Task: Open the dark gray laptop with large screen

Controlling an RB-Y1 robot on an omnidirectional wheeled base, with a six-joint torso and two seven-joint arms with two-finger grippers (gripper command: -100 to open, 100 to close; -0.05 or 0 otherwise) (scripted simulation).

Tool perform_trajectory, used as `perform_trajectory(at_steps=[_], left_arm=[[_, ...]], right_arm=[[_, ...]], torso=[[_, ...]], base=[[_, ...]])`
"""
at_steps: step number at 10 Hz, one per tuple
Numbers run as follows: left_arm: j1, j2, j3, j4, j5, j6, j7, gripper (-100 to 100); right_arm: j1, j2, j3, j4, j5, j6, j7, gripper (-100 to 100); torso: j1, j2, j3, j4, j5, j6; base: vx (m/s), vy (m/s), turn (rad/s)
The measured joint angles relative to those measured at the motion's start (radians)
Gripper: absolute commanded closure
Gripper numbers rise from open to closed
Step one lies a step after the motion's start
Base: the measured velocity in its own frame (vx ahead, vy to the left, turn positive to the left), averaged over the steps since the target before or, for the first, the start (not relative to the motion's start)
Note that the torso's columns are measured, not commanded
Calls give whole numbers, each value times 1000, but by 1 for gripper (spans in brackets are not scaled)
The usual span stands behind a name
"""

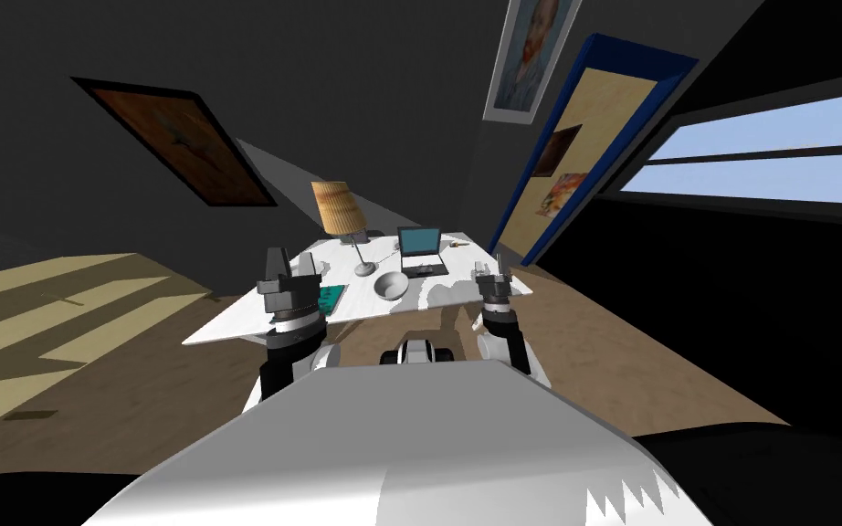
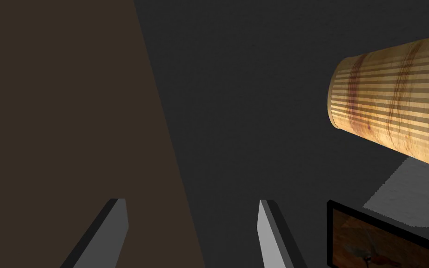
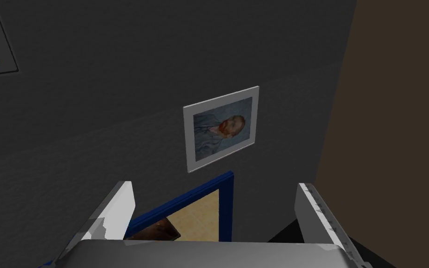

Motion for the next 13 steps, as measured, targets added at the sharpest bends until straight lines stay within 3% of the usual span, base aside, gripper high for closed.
perform_trajectory(at_steps=[4, 10, 13], left_arm=[[0, 0, 0, 0, 0, 0, 0, 0], [0, 0, 0, 0, 0, 0, 0, 0], [0, 0, 0, 0, 0, 0, 0, 0]], right_arm=[[-82, -100, 27, 86, 110, 93, -18, -100], [-165, -222, 64, 198, 263, 188, -38, -100], [-203, -260, 84, 243, 336, 236, -40, -100]], torso=[[0, 0, -1, 0, 0, 0], [0, 0, 0, 0, 0, 0], [-2, 0, -1, 0, -1, 1]], base=[[-35, 85, 171], [-26, 73, 180], [-14, 64, 140]])
